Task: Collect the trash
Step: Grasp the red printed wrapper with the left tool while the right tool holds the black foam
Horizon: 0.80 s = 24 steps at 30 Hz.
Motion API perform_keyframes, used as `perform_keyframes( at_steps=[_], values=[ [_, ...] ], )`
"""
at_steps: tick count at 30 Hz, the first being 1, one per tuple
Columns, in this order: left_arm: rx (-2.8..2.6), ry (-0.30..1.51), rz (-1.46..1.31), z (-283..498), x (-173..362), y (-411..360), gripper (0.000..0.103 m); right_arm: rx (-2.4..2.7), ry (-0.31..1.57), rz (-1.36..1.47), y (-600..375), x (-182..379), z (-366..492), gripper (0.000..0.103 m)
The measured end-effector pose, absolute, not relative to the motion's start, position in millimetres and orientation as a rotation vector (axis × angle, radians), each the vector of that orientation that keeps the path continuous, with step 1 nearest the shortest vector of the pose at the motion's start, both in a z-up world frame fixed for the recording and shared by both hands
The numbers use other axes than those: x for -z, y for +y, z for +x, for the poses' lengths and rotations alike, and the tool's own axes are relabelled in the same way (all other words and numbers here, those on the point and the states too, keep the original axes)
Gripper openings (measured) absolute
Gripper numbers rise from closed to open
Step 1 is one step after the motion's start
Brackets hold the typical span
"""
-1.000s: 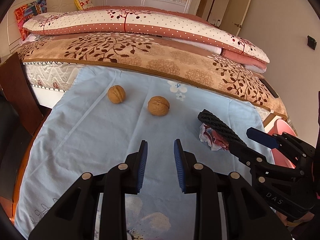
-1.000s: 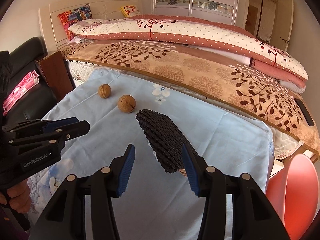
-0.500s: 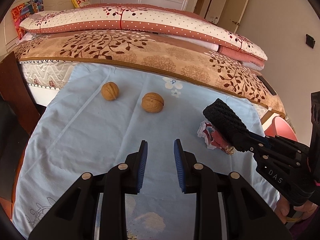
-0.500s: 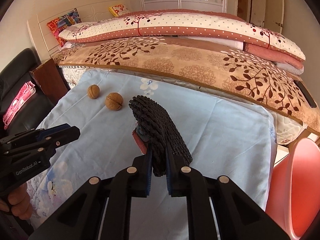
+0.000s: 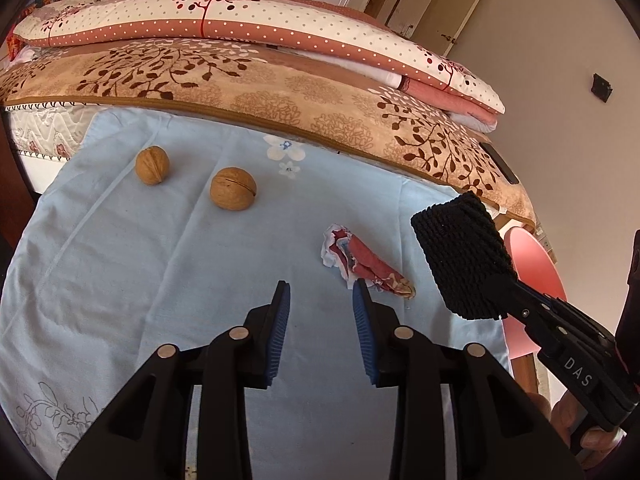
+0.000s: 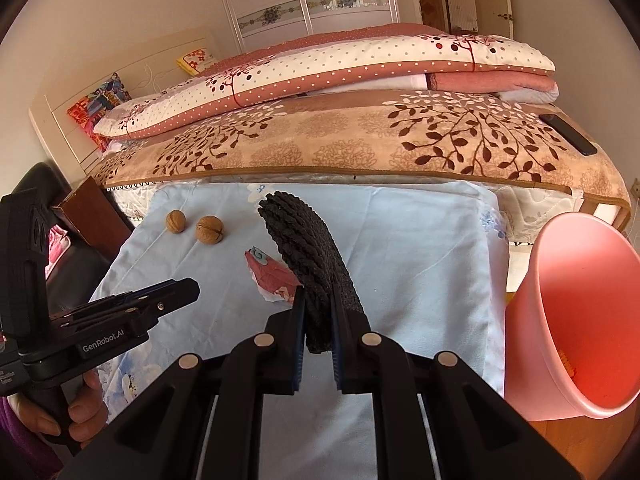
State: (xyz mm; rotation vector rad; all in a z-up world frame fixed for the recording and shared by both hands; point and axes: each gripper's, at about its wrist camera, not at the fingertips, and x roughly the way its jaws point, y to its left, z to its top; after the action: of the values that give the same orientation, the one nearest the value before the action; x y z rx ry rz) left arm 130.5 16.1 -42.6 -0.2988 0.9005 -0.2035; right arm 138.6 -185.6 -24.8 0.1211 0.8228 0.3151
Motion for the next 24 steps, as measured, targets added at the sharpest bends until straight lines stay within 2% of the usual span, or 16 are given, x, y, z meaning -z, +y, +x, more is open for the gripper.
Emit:
perform_keyframes(
  at_steps=[14, 24],
  values=[
    [0.122, 1.044, -0.397, 185.1, 71.8, -19.9, 0.039, -0.276, 0.79, 0.184, -217.3, 19.5, 125.3, 0.01],
    [0.059, 1.047, -0.387, 193.7, 73.9, -26.4, 0.039, -0.265, 0.788, 0.21, -227.9, 19.5, 118.4, 0.01]
  ],
)
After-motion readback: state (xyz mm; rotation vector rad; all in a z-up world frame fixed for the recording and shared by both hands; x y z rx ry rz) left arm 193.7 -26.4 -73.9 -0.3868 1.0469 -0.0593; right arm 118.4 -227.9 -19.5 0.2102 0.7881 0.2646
